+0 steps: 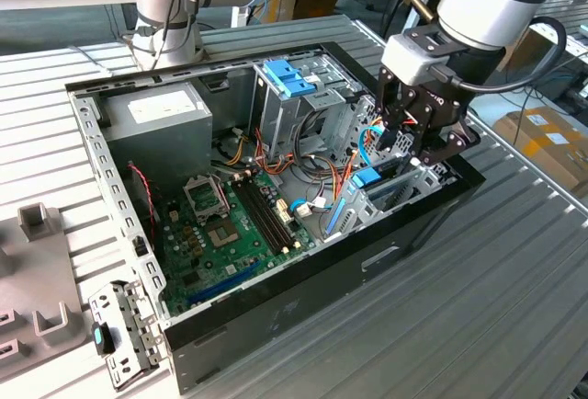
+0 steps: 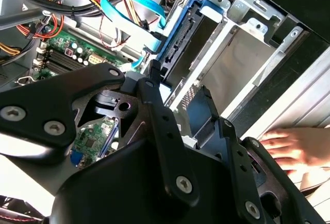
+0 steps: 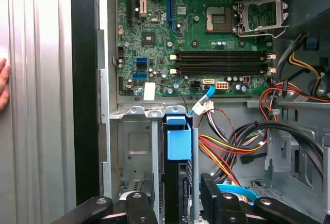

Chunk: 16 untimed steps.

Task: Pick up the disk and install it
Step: 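Insert the disk into the insertion slot, then insert the first disk wire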

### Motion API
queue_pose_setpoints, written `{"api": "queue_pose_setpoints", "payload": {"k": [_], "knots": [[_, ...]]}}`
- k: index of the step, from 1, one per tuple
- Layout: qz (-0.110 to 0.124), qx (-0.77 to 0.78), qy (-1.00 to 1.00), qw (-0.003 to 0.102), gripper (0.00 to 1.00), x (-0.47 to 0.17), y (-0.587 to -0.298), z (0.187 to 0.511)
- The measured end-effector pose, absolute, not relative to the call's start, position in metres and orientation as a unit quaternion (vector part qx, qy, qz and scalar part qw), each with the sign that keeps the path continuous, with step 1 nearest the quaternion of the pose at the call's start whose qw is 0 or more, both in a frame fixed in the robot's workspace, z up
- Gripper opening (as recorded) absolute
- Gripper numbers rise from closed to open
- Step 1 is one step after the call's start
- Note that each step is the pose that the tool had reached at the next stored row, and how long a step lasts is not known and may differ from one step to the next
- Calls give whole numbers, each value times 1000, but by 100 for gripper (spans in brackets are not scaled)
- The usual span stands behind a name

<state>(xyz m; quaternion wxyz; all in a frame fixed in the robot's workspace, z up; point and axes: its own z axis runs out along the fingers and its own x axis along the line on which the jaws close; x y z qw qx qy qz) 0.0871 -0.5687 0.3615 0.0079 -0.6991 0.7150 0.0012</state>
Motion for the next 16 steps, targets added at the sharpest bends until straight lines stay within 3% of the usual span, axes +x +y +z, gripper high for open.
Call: {"api": "queue_pose_setpoints", "payload": {"k": [16], "knots": [[1,-699,715,8,49,87,-568,368]]}}
